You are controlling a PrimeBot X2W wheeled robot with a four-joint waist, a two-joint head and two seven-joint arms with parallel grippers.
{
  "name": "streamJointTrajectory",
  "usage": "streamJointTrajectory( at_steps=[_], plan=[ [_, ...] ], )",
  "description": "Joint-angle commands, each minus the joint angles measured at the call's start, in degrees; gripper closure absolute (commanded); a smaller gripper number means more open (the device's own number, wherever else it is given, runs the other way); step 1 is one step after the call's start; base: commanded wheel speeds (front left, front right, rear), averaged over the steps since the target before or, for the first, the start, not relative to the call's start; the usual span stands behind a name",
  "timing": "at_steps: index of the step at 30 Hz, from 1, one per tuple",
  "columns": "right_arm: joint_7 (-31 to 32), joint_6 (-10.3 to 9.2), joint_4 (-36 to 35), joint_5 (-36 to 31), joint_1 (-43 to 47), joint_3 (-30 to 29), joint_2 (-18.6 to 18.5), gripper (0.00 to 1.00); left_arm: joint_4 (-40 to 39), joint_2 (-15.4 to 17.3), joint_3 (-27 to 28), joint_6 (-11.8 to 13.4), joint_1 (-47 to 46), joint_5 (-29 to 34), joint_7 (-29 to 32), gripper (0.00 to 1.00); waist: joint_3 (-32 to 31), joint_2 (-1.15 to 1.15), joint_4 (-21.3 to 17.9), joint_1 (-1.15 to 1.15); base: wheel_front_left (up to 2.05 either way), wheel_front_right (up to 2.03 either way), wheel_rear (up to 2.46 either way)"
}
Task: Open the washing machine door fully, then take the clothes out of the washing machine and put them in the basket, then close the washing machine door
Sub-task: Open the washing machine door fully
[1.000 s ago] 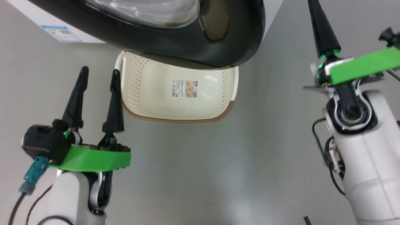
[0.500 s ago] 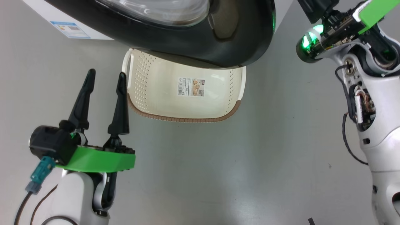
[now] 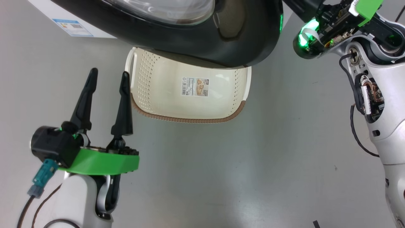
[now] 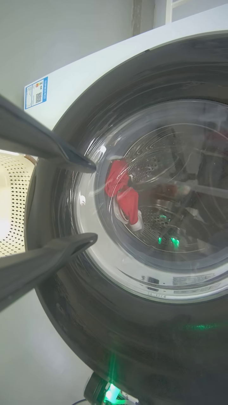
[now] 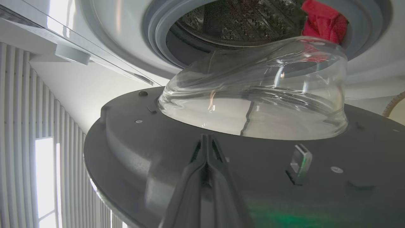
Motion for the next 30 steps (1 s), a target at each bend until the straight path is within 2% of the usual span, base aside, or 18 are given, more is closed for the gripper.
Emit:
streamJointTrajectory(
  at_steps=[1, 16, 30],
  plan=[
    [0.6, 0.4, -2.6, 0.6, 0.3, 1.1, 0.4, 1.0, -1.9, 1.1, 1.4, 0.6, 0.5, 0.8, -0.3, 0.0, -0.2, 0.0, 0.0, 0.0, 0.0, 0.0, 0.0],
    [0.5, 0.4, -6.0, -3.1, 7.8, 6.7, -0.6, 1.0, -2.8, 1.1, 1.0, 2.6, 3.5, 2.5, -0.3, 0.0, -6.0, 0.0, 1.6, 0.0, 0.0, 0.0, 0.0],
    [0.3, 0.4, -5.9, -4.5, 15.2, 9.9, 0.2, 1.0, -1.1, 1.1, 0.5, 4.3, 7.6, 0.8, -0.3, 0.0, -13.1, 0.0, 6.3, 0.0, 0.0, 0.0, 0.0]
  ],
)
